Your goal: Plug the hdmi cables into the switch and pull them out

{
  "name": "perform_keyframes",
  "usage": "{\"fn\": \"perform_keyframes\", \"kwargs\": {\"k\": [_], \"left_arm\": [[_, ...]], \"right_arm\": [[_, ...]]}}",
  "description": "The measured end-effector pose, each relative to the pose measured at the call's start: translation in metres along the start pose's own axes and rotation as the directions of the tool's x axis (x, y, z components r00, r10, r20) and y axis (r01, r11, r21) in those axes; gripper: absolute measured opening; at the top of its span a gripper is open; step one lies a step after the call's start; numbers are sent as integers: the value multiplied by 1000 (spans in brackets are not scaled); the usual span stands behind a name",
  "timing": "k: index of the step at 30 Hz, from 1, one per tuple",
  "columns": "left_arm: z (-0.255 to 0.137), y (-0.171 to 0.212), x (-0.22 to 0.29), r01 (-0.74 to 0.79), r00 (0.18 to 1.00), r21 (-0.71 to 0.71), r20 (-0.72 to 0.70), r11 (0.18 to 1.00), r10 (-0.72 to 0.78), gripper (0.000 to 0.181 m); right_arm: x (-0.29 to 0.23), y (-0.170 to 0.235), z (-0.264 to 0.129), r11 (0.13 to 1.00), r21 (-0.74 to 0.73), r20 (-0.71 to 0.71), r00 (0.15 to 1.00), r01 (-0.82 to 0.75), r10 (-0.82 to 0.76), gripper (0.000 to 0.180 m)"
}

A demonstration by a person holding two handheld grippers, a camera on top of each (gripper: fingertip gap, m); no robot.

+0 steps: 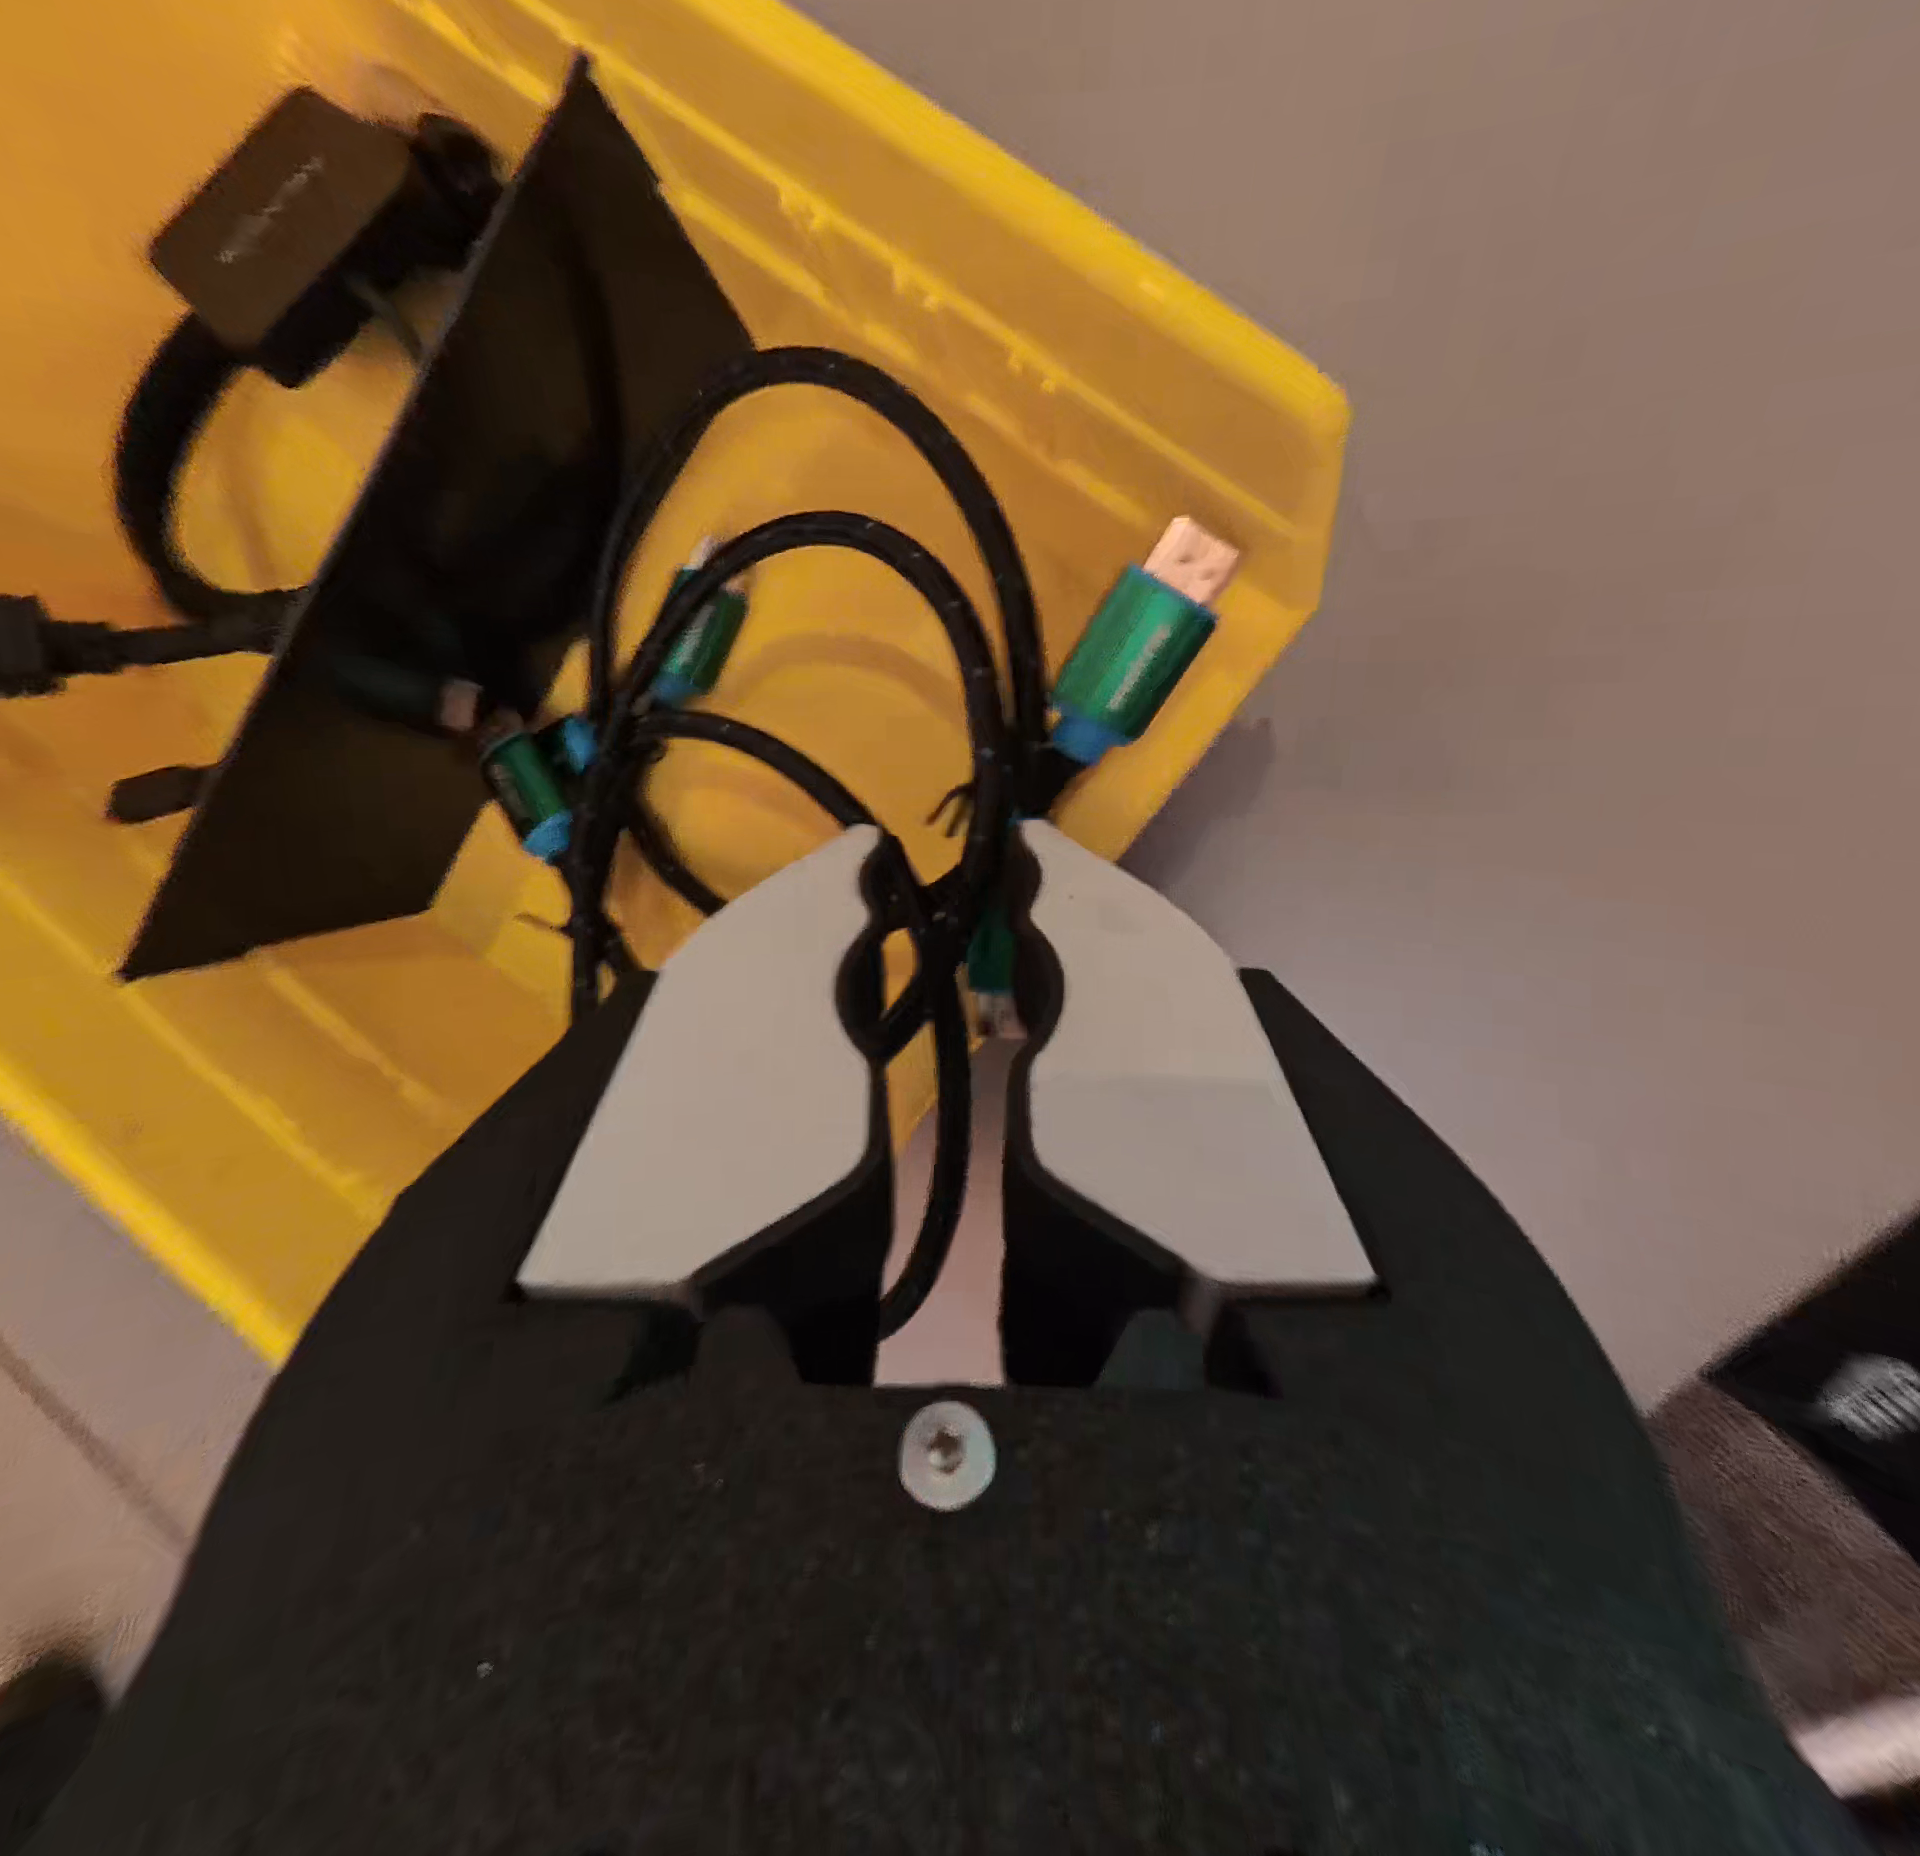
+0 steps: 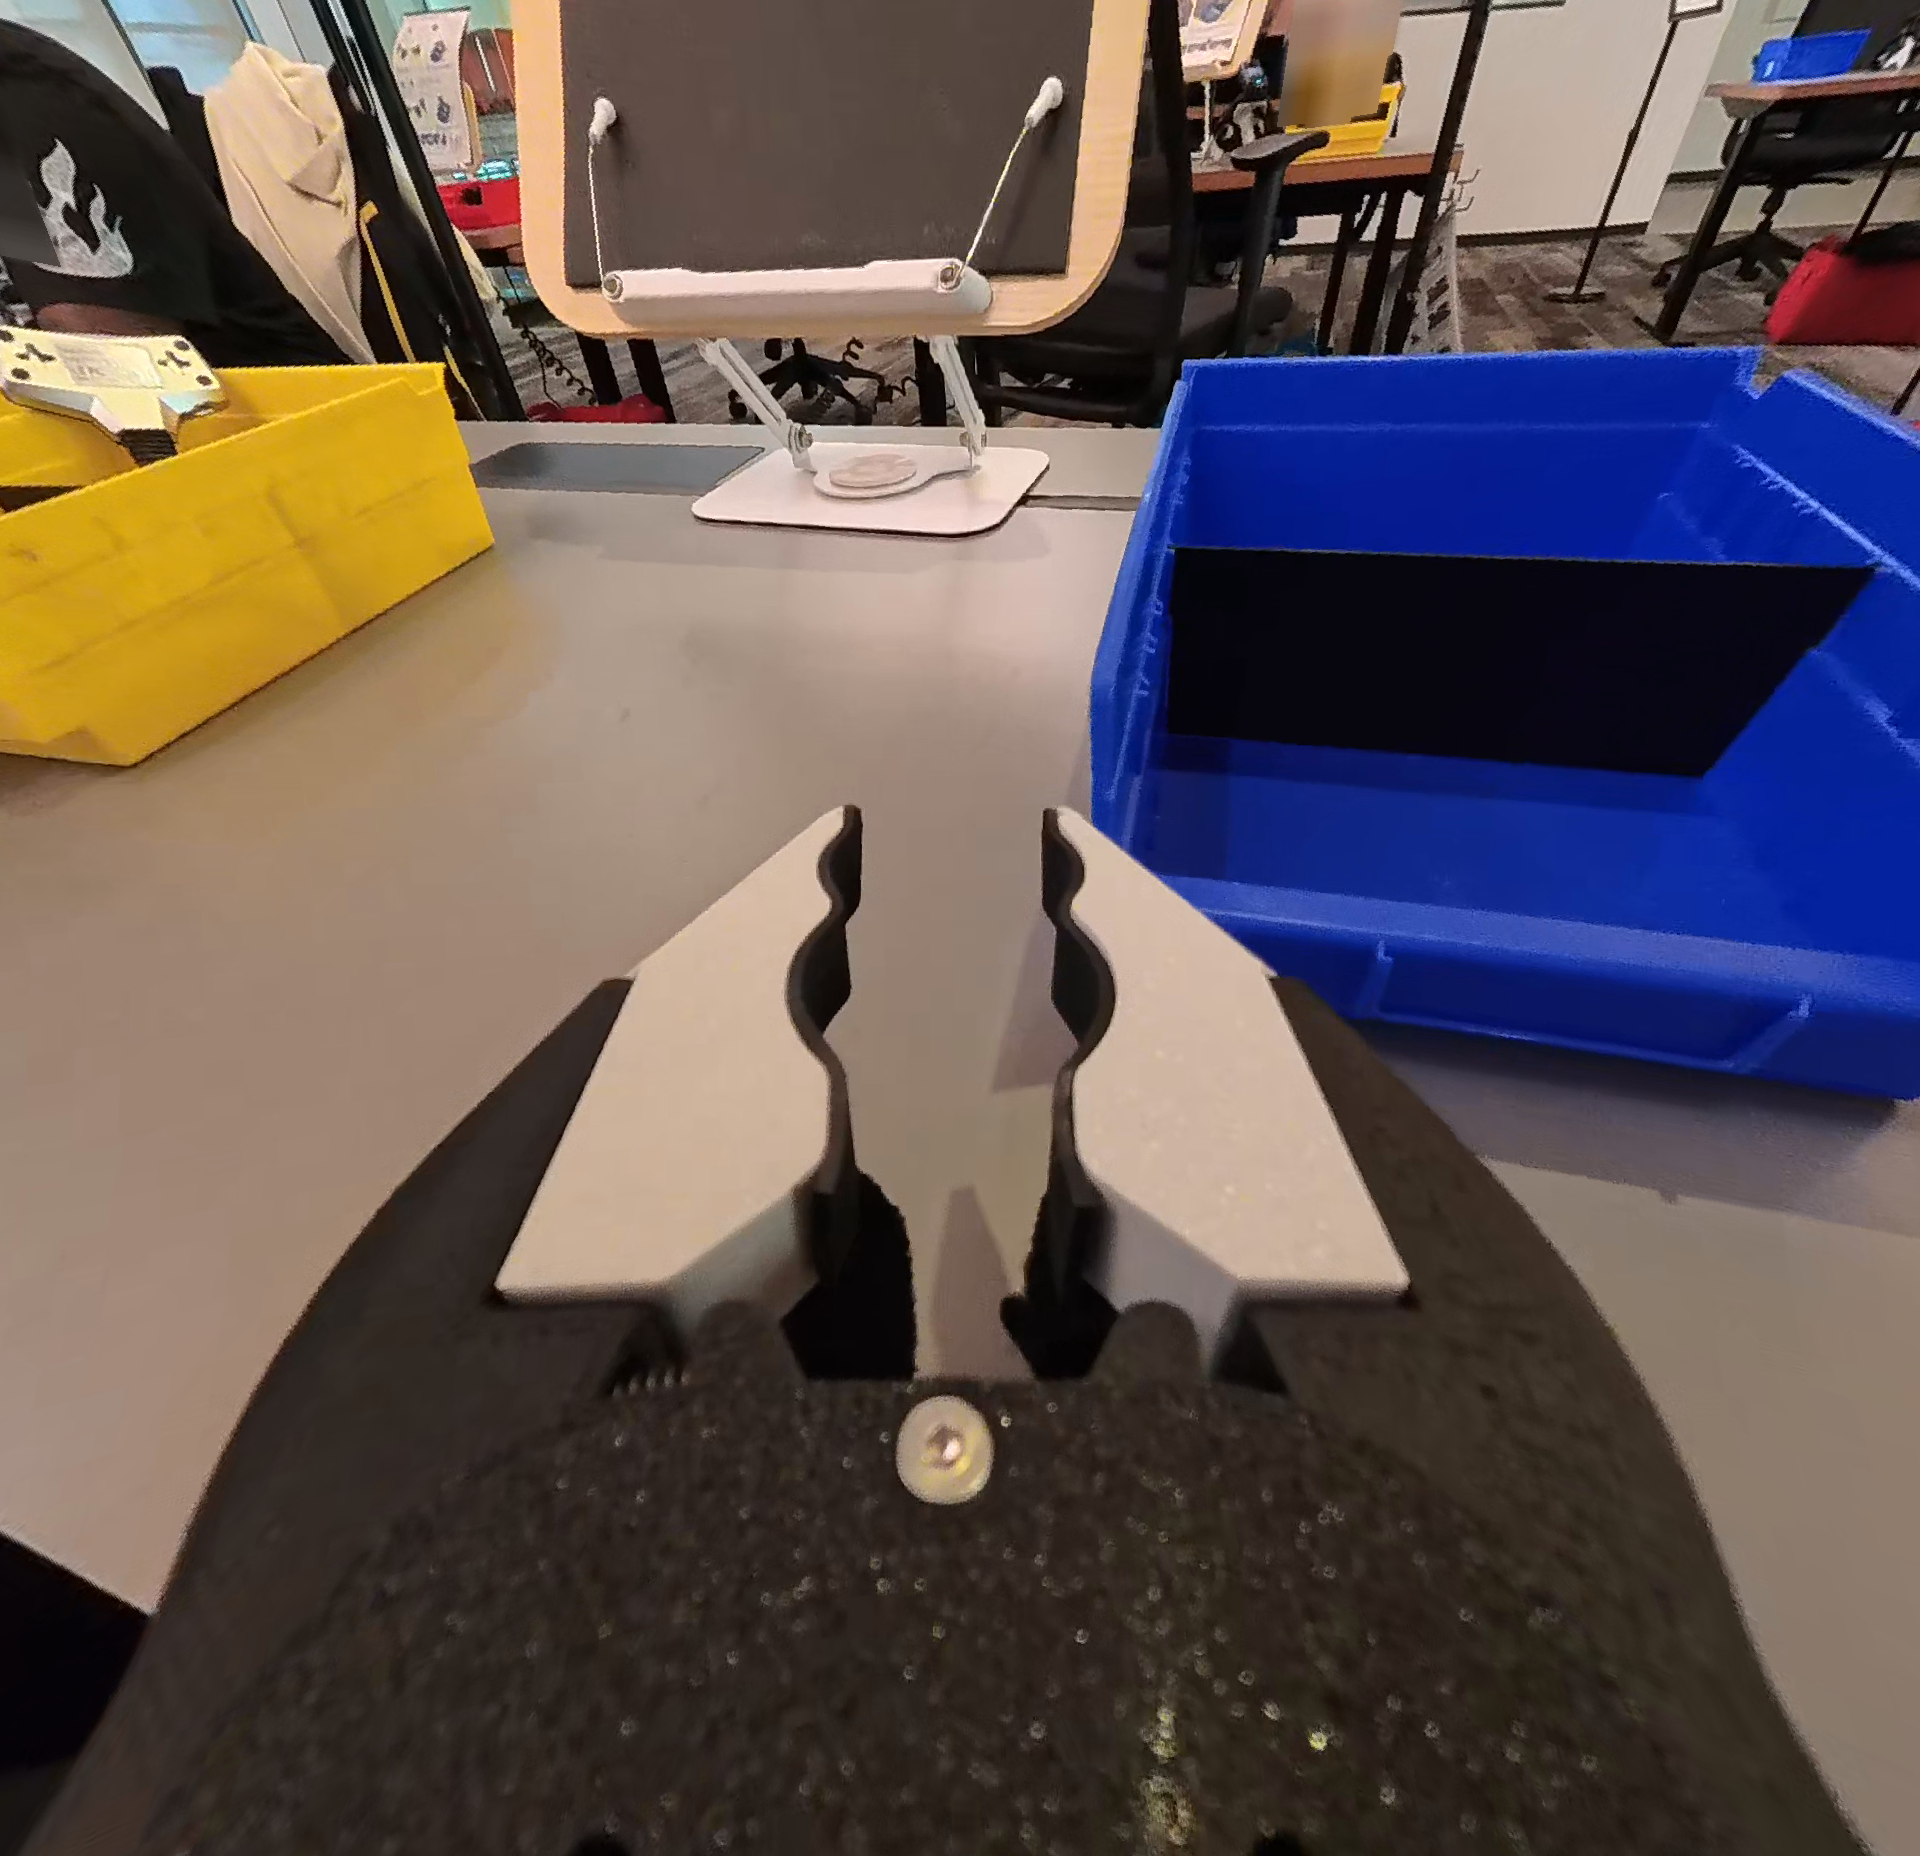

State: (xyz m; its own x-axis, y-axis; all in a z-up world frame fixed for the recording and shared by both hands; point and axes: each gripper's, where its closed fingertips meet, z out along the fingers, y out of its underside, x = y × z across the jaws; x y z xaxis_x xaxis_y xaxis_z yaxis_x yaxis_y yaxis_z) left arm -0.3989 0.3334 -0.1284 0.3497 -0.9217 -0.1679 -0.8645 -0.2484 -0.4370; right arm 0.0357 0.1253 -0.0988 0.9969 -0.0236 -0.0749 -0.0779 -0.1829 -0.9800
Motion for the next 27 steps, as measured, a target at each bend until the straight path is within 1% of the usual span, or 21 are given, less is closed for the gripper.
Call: {"fn": "perform_keyframes", "kwargs": {"k": [1,4,7,11,13,14,16,18,19,21,22,23,24,25,26,27], "left_arm": [[0,0,2,0,1000,-8,-21,1000,0,8],[-2,2,0,-53,998,-16,23,998,54,8],[-18,-9,-10,-95,987,57,133,994,86,7],[-64,-33,-30,-129,947,191,313,973,64,6],[-91,-51,-33,-154,927,279,372,948,42,6],[-104,-62,-29,-182,916,321,399,930,42,6],[-128,-86,-7,-279,884,380,460,882,81,6],[-139,-112,39,-429,841,406,506,807,193,7],[-137,-125,72,-526,804,406,523,747,282,7],[-122,-146,141,-708,684,362,565,606,462,7],[-108,-151,172,-780,608,309,583,544,540,7],[-95,-155,197,-844,517,244,610,478,601,7],[-82,-157,217,-896,419,177,639,407,645,6],[-71,-158,232,-927,346,131,655,350,672,6],[-60,-158,248,-939,324,133,647,316,690,7],[-51,-156,263,-940,333,170,631,295,701,6]], "right_arm": [[1,1,0,1000,-7,-2,1000,2,-2,34],[2,2,-2,1000,-9,-3,1000,-9,9,34],[5,5,-5,1000,-15,-8,1000,-11,11,34],[6,2,-9,999,-1,2,999,-44,44,32],[1,4,-9,998,-6,32,997,-70,70,32],[-6,5,-9,996,-12,65,994,-87,87,32],[-30,5,-9,987,-50,178,971,-154,161,31],[-68,1,-9,965,-105,337,904,-241,263,31],[-89,1,-9,956,-161,423,858,-246,292,31],[-126,7,-10,938,-305,551,773,-164,314,33],[-139,5,-10,928,-343,595,732,-144,333,38],[-148,-2,-10,914,-366,631,676,-173,380,42],[-154,-14,-11,890,-387,666,595,-241,450,42],[-154,-24,-10,849,-422,681,507,-318,528,42],[-151,-28,-8,802,-472,678,431,-367,596,41],[-149,-25,-6,757,-532,662,371,-379,651,44]]}}
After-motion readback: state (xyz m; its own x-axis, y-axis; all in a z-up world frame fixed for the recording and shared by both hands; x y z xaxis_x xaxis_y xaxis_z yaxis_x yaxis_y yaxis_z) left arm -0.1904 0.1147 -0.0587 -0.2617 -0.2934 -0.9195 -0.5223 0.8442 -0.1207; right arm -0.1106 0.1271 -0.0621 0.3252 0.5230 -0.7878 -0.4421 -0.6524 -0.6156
